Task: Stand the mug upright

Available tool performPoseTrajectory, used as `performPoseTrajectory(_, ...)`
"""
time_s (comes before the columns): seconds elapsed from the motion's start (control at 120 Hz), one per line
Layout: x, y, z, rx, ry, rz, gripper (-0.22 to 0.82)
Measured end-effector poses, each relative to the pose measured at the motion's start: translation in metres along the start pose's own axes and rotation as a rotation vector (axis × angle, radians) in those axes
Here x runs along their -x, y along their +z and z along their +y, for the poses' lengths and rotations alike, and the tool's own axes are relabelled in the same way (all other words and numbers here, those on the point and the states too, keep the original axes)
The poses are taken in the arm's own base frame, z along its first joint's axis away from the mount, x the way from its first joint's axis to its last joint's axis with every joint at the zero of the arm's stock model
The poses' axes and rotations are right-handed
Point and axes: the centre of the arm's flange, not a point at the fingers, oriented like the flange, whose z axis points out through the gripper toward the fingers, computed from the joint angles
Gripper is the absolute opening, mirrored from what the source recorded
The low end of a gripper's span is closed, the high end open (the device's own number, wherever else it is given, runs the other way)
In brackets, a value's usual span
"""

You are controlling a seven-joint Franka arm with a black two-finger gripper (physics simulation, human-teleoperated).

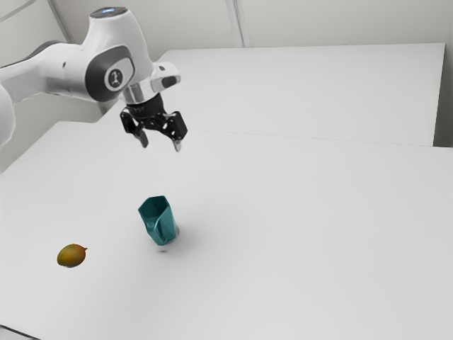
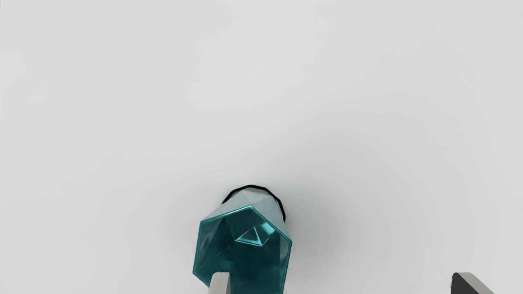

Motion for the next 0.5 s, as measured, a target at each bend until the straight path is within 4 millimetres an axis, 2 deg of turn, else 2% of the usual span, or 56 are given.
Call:
performPoseTrajectory(0.183,-0.005,-0.032,-0.008,0.013,-0.023,-0.03,0.59)
performPoseTrajectory(0.5,-0.019,-0.07,-0.017,0.015,-0.041,-0.06,0.59)
